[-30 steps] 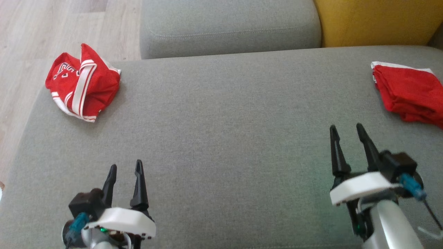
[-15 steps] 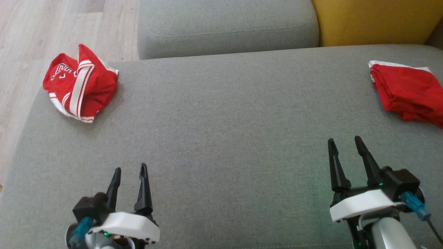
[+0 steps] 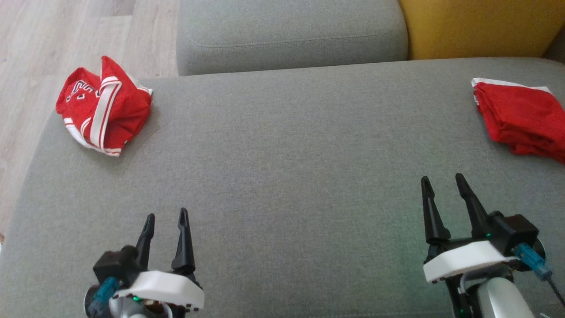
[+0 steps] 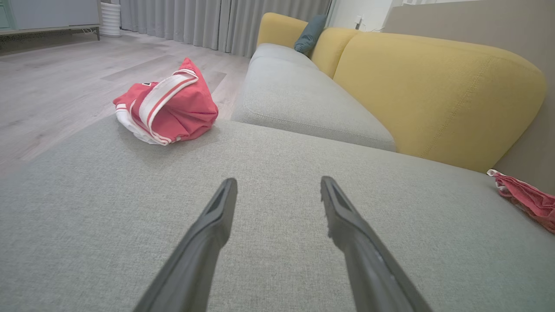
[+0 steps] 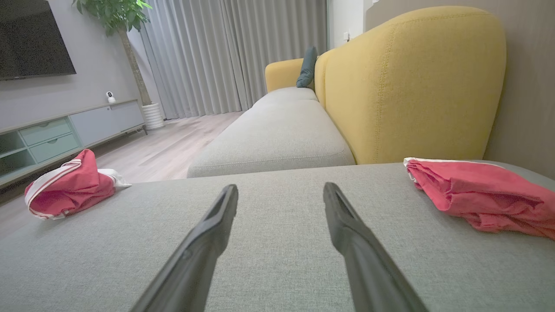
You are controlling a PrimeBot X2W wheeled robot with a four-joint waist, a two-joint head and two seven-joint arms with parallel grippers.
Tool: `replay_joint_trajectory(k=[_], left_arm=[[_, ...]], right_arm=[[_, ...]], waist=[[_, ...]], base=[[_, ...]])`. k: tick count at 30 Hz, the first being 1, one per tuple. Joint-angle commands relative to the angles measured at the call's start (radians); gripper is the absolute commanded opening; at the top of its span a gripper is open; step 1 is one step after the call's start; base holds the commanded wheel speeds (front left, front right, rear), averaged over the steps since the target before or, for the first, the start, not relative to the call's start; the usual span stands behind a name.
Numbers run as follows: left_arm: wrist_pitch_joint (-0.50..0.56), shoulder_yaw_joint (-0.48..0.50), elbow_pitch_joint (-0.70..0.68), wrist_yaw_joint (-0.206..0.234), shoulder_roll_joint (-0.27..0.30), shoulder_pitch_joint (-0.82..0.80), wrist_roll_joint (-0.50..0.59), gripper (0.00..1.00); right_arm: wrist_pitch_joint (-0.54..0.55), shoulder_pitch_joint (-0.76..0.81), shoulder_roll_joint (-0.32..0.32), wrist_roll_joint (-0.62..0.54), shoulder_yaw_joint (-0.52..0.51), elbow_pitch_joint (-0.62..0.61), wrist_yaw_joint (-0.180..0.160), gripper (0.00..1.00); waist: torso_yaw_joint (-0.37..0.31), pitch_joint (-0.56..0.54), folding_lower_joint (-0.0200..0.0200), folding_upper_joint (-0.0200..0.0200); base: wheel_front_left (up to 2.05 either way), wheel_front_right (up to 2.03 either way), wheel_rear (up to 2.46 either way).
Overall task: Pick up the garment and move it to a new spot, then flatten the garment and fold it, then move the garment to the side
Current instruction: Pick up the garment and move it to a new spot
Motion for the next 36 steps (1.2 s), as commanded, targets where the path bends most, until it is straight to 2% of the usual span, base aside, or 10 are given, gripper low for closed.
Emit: replay_joint_trajectory(k=[1, 5, 8, 19, 24, 36], left_arm=[[-0.006, 0.031, -0.035, 0.004, 0.0, -0.034, 0.004, 1.0], [-0.006, 0.037, -0.035, 0.004, 0.0, -0.036, 0.006, 1.0], [-0.006, 0.032, -0.034, 0.001, 0.0, -0.042, 0.01, 1.0], [-0.006, 0.04, -0.036, -0.018, 0.003, -0.062, 0.037, 1.0], [-0.006, 0.062, -0.05, -0.019, 0.006, -0.053, 0.043, 1.0], [-0.006, 0.129, -0.123, -0.001, 0.003, -0.01, 0.035, 1.0]], right_arm=[[0.003, -0.016, -0.002, -0.01, 0.017, -0.04, 0.007, 1.0], [0.007, -0.011, -0.002, -0.014, 0.005, -0.047, 0.007, 1.0], [0.006, -0.003, -0.002, -0.012, -0.003, -0.055, 0.007, 1.0], [-0.001, 0.008, -0.002, 0.001, -0.006, -0.078, 0.007, 1.0], [-0.005, 0.007, -0.002, 0.008, 0.007, -0.077, 0.007, 1.0], [0.006, -0.066, -0.002, 0.003, 0.085, -0.063, 0.007, 1.0]], waist=[[0.002, 0.0, 0.0001, -0.0001], [0.018, -0.001, 0.0001, -0.0001], [0.082, -0.005, 0.0001, -0.0001], [0.426, -0.002, 0.0001, -0.0001], [0.534, -0.002, 0.0001, -0.0001], [0.568, 0.055, 0.0001, -0.0001]], base=[[0.0, 0.0, 0.0], [0.0, 0.0, 0.0], [0.0, 0.0, 0.0], [0.0, 0.0, 0.0], [0.0, 0.0, 0.0], [0.0, 0.0, 0.0]])
